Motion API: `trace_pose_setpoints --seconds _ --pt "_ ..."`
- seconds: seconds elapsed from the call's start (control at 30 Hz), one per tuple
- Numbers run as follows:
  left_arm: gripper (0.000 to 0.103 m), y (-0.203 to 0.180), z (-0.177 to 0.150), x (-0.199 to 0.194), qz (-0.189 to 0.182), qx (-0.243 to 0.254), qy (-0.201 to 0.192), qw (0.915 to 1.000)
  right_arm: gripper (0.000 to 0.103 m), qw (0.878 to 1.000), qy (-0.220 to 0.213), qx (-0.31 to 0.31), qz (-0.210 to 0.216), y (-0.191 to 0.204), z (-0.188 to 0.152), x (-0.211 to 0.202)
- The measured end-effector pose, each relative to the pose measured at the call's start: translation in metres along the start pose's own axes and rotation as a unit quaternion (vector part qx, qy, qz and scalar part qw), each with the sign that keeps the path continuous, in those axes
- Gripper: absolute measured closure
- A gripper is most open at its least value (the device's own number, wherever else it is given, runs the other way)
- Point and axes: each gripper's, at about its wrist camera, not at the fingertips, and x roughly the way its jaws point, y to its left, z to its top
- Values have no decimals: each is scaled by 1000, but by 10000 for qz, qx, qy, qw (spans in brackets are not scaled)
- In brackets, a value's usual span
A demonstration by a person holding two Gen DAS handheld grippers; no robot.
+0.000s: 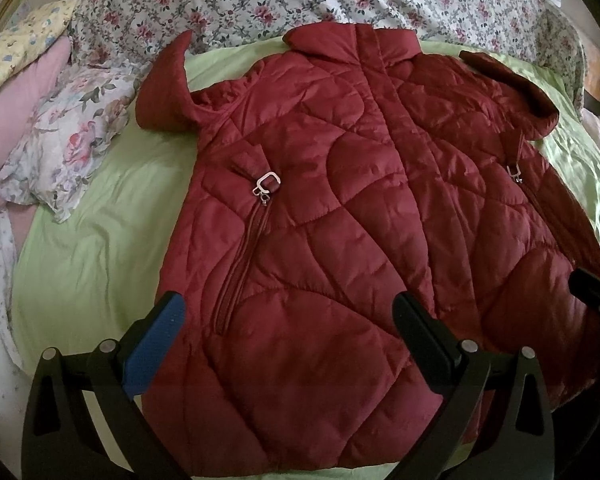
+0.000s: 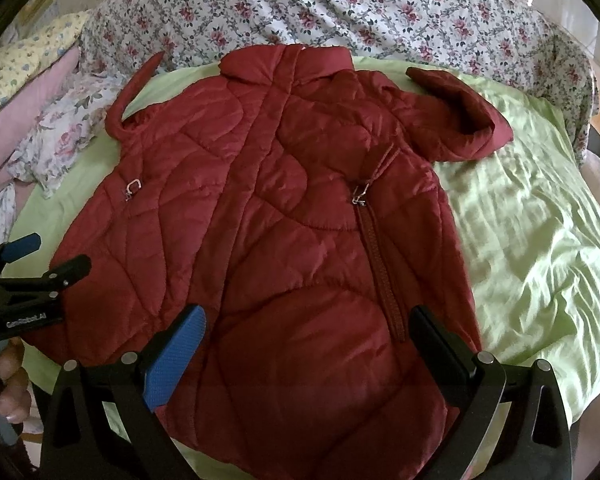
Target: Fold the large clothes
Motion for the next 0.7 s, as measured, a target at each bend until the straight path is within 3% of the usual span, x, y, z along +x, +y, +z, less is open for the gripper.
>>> trace_pose_setpoints --seconds 0.4,0.7 --pt "0 4 8 14 -15 -8 151 9999 1 9998 9 92 170 -6 12 9" --pt "0 22 23 29 -487 -419 236 9977 1 9994 -107 320 127 -31 33 15"
